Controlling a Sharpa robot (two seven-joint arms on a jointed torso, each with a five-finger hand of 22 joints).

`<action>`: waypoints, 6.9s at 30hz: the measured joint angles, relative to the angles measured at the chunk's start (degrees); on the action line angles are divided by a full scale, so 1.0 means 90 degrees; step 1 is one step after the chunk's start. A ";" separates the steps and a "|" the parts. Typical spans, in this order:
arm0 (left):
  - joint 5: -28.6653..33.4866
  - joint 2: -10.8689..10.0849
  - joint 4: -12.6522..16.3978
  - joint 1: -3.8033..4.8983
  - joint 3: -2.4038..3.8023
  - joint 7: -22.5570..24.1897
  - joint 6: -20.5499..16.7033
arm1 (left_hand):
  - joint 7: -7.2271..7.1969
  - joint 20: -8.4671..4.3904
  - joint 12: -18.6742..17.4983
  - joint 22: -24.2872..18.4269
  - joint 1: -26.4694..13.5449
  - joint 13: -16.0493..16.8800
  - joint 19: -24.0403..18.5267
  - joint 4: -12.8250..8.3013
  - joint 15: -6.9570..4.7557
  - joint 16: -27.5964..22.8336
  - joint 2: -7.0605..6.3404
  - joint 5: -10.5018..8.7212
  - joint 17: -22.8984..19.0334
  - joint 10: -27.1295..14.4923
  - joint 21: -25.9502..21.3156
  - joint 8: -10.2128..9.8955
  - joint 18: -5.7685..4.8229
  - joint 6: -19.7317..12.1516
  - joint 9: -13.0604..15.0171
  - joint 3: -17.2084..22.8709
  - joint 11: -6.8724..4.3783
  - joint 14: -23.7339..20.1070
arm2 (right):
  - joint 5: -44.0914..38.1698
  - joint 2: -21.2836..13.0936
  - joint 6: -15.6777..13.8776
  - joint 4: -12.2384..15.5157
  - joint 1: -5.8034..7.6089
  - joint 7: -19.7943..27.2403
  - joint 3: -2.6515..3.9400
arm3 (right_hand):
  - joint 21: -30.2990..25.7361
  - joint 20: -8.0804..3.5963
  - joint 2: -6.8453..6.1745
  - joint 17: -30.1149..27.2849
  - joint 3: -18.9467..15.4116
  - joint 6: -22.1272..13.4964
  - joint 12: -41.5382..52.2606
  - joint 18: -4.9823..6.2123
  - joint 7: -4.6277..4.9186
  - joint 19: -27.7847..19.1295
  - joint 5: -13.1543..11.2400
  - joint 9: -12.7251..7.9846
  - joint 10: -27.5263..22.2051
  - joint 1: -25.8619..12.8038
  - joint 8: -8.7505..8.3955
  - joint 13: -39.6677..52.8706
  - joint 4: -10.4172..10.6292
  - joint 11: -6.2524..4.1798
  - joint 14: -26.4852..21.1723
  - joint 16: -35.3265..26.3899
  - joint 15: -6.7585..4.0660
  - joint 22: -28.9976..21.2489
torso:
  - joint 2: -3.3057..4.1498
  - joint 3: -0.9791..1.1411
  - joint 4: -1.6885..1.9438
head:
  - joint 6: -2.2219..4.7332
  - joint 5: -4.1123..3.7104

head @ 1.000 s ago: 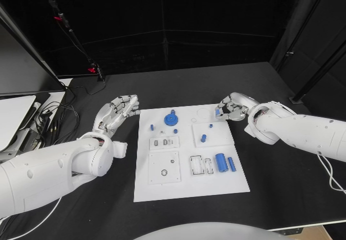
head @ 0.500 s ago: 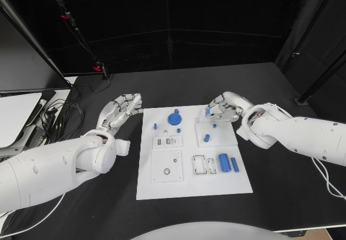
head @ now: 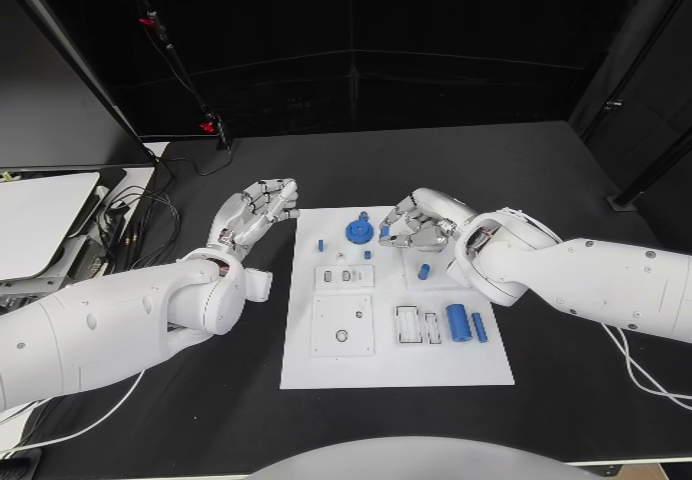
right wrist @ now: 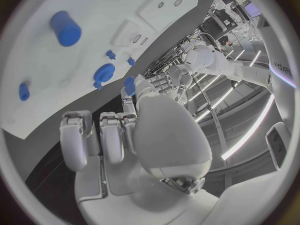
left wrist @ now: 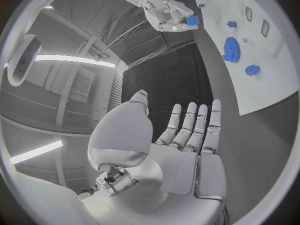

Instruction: Assemble the parts on the task board

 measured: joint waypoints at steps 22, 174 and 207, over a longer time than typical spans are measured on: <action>0.0000 0.0083 -0.0044 0.0000 0.0000 0.0000 0.0001 | 0.0000 0.0000 0.0000 0.0000 0.0034 0.0000 0.0000 0.0000 0.0000 0.0000 0.0033 0.0000 0.0000 0.0000 0.0000 0.0000 0.0000 0.0000 0.0000 0.0000 0.0000 0.0000 | -0.0936 0.0865 0.0518 0.0054 -0.0242 -0.1551 -0.0006 | 0.0000 0.0000 0.0015 0.0004 0.0040 0.0014 0.0000 0.0001 -0.0015 0.0000 0.0101 -0.0011 0.0000 0.0021 -0.0142 0.0000 -0.0092 0.0000 0.0000 0.0000 0.0000 0.0000 | 0.0005 0.0003 -0.0025 | -0.0211 0.0118; -0.5706 0.1762 -0.1179 0.1019 0.0009 -0.6417 0.4192 | -0.0615 -0.1264 0.5641 0.6032 -0.0539 0.7909 0.6335 0.0012 -0.1821 0.4931 0.0606 -0.0846 0.7912 0.6901 0.8309 0.1092 -0.0497 0.3073 0.2738 -0.0686 -0.1605 0.7848 | 0.6093 -0.1144 -0.0379 0.0450 0.0012 0.2850 -0.0018 | -0.0958 0.0488 -0.0027 0.0005 -0.1565 -0.1004 0.0000 0.0198 0.0449 -0.0192 0.0070 0.0034 0.0025 -0.2316 -0.0487 0.0000 0.0215 0.0478 -0.0012 0.0000 0.0468 0.0000 | -0.0013 0.0000 -0.0043 | -0.0266 0.0045; -0.5446 0.2071 -0.1536 0.0998 0.0010 -0.6826 0.4405 | -0.0676 -0.1309 0.5641 0.6029 -0.0589 0.7907 0.6334 -0.0014 -0.1863 0.4931 0.1084 -0.0698 0.7910 0.6901 0.8309 0.0629 -0.0497 0.3385 0.2929 -0.0883 -0.1649 0.7850 | 0.6102 -0.1084 -0.0504 0.0371 -0.0006 0.2641 -0.0025 | -0.0959 0.0488 0.0008 0.0003 -0.1565 -0.1004 0.0000 0.0198 0.0448 -0.0193 0.0101 0.0027 0.0024 -0.2350 -0.0455 0.0000 0.0215 0.0478 -0.0012 0.0000 0.0468 0.0000 | -0.0014 0.0001 -0.0029 | -0.0294 -0.0002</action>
